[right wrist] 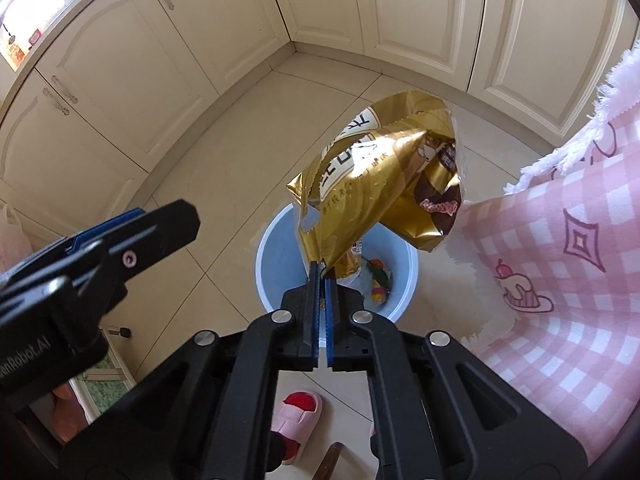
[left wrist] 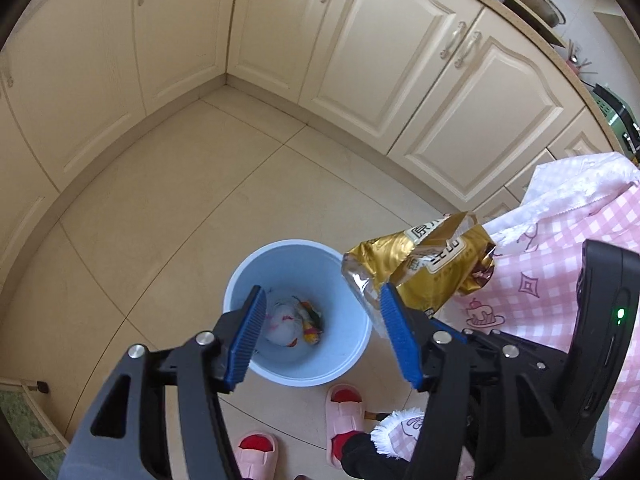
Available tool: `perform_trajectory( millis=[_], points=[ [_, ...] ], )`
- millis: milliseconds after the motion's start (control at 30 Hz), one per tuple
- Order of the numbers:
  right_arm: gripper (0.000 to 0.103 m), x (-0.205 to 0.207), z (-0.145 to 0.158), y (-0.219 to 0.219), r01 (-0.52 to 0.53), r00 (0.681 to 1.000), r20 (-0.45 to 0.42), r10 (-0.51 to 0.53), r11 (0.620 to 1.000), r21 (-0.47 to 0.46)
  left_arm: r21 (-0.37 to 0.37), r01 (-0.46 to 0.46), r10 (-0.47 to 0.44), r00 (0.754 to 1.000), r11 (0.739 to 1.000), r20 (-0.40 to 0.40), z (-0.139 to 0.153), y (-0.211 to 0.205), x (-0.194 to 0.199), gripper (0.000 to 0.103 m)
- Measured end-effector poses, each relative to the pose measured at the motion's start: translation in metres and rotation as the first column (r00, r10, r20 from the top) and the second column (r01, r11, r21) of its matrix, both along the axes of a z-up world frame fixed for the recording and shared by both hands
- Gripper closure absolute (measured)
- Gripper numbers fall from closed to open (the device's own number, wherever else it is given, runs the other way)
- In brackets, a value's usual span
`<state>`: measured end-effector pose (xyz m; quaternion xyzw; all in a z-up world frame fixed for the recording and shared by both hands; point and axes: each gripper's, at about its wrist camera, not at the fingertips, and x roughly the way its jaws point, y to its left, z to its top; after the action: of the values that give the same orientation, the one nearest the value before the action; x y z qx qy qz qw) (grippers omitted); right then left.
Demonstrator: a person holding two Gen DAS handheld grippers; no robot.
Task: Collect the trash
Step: 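Carry the strip and gold bag over the bucket and open both grippers, then move both open grippers back over the table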
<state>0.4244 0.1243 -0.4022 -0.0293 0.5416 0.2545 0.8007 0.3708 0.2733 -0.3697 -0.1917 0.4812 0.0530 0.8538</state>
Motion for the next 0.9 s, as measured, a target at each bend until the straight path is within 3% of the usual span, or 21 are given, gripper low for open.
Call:
perform_trajectory(
  millis=[333,500,567,600,633,900],
  points=[
    [0.100,0.001,0.008,0.013,-0.029,0.999,0.020,0.029,1.000,0.011,0.012,-0.044,0.044,0.999,0.999,-0.004,0.004,0.016,-0.013,0.045],
    [0.099,0.004,0.010,0.020,-0.035,0.999,0.019,0.035,0.999,0.001,0.059,-0.059,0.059,0.998,0.996,0.005,0.010,0.014,-0.016,0.043],
    [0.091,0.004,0.010,0.022,-0.033,0.999,0.025,0.033,0.999,-0.004,0.049,-0.057,0.057,0.998,0.997,0.005,0.011,0.015,-0.018,0.043],
    [0.075,0.003,0.011,0.022,-0.032,0.999,0.030,0.033,0.999,-0.003,0.050,-0.058,0.058,0.998,0.997,0.007,0.012,0.015,-0.018,0.043],
    [0.053,0.001,0.011,0.022,-0.029,0.999,0.036,0.029,1.000,-0.004,0.053,-0.058,0.058,0.998,0.997,0.009,0.013,0.015,-0.018,0.043],
    [0.050,-0.007,0.029,0.008,0.005,0.997,0.076,-0.005,1.000,-0.012,0.054,-0.060,0.058,0.998,0.997,0.030,0.027,0.012,-0.027,0.042]
  ],
)
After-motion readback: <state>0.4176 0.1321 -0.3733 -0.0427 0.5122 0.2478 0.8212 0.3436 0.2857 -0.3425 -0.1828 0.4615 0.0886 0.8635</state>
